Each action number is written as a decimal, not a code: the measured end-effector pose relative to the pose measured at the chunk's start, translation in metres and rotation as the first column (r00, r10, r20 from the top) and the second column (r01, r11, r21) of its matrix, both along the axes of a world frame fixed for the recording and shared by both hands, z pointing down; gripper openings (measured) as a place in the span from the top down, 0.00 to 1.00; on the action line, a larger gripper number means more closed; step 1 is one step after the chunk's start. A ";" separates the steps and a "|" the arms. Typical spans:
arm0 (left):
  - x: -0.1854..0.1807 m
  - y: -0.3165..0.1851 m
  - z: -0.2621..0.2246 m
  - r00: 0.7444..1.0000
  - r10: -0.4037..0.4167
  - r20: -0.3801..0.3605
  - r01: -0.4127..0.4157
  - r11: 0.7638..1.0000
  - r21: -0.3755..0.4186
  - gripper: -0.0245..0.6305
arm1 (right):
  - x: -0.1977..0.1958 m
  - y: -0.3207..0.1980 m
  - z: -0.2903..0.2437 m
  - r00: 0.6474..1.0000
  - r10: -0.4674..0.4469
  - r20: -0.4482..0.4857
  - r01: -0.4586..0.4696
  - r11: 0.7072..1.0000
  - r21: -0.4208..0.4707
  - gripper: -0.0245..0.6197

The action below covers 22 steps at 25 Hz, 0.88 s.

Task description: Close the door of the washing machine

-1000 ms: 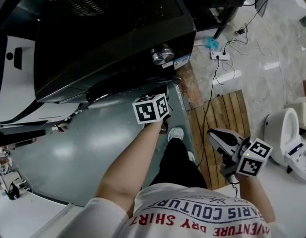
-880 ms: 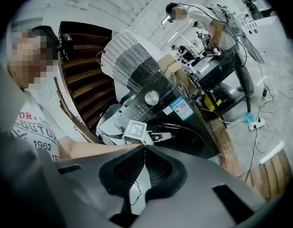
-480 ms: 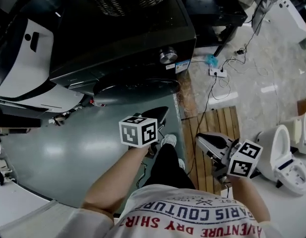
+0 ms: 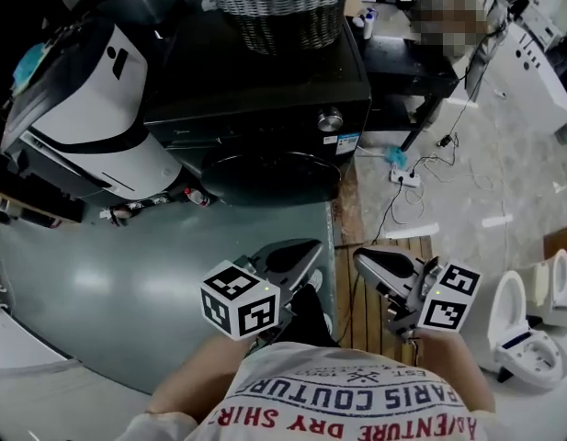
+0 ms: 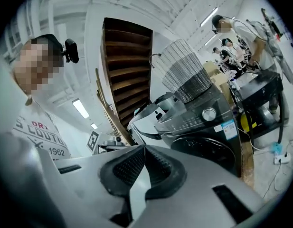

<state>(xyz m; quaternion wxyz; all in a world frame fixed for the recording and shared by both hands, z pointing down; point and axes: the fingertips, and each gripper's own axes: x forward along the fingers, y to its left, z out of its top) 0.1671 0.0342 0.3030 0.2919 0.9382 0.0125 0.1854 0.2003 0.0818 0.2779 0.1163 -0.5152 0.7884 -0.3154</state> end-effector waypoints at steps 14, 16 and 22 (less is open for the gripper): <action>-0.049 0.034 -0.130 0.986 -0.013 -0.168 0.047 0.979 0.200 0.93 | -0.034 0.036 -0.119 0.991 -0.050 -0.128 0.076 0.975 0.209 0.93; -0.051 0.035 -0.134 0.985 -0.017 -0.171 0.053 0.976 0.213 0.93 | -0.037 0.037 -0.120 0.989 -0.051 -0.141 0.081 0.974 0.212 0.93; -0.057 0.039 -0.136 0.989 -0.015 -0.145 0.050 0.969 0.244 0.93 | -0.043 0.037 -0.122 0.988 -0.056 -0.146 0.087 0.973 0.213 0.93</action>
